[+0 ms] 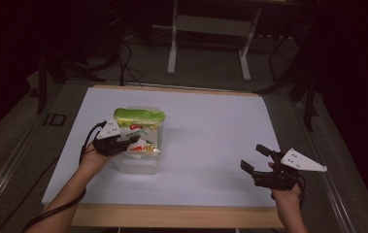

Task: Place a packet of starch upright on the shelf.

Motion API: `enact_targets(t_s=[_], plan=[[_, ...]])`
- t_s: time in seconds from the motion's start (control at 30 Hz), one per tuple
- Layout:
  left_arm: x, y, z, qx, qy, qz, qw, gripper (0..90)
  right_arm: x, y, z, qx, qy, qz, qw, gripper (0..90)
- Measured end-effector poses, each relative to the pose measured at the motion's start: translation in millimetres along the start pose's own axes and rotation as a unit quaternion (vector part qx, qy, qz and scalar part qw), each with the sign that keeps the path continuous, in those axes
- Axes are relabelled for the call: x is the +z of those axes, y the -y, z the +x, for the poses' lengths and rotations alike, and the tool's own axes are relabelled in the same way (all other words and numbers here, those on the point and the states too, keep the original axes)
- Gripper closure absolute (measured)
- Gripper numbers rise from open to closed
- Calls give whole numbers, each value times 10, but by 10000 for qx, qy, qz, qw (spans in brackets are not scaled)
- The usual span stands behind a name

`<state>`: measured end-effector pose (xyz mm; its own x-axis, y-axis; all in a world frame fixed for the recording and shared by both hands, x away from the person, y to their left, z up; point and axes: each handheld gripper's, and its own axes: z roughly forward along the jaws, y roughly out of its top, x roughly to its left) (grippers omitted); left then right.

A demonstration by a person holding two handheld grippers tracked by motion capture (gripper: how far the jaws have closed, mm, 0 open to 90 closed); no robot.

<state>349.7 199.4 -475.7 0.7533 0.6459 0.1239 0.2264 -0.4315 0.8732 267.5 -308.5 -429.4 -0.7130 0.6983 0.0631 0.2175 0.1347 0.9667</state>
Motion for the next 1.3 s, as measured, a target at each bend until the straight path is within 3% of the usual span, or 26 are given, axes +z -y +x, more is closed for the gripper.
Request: enact_targets(t_s=[0.03, 0.07, 0.13, 0.23, 0.3, 0.37, 0.43, 0.5, 0.63, 0.83, 0.97, 1.3], plan=[[-2, -5, -11, 38, -127, -43, 9999, 544, 1, -1, 0, 0, -2, 5, 10000, 148], [-12, -12, -9, -30, -248, -147, 9996, 507, 2, -2, 0, 3, -4, 6, 10000, 147], [-31, -41, 17, -333, -315, -192, 9988, 444, 2, -1, -2, 10, -2, 3, 10000, 148], [-61, -71, 69, -683, -217, -227, 9972, 288, 1, 2, -3, 31, 3, 5, 10000, 148], [-73, -82, 79, -738, -164, -206, 9969, 138, 4, 5, 0, 49, -7, 11, 10000, 148], [-91, -73, 92, -851, -27, -285, 9960, 71, 10, 9, 5, 39, -23, 23, 10000, 148], [-109, -54, 102, -955, -18, -418, 9946, 12, 25, 20, 13, 70, -55, 33, 10000, 147], [-139, -36, 110, -1076, -48, -561, 9926, 8, 59, 42, 28, 74, -99, 86, 9999, 148], [-205, -26, 110, -1165, -105, -608, 9913, 5, 95, 51, 60, 17, -139, 162, 9998, 147], [-285, -13, 56, -1149, -165, -597, 9914, 5, 95, 60, 56, 35, -146, 161, 9998, 147], [-329, 25, 14, -1310, -243, -698, 9886, 5, 92, 68, 59, 28, -151, 164, 9997, 147], [-434, 94, -143, -1356, -297, -596, 9885, 5, 116, 99, 70, 41, -194, 222, 9996, 148]])
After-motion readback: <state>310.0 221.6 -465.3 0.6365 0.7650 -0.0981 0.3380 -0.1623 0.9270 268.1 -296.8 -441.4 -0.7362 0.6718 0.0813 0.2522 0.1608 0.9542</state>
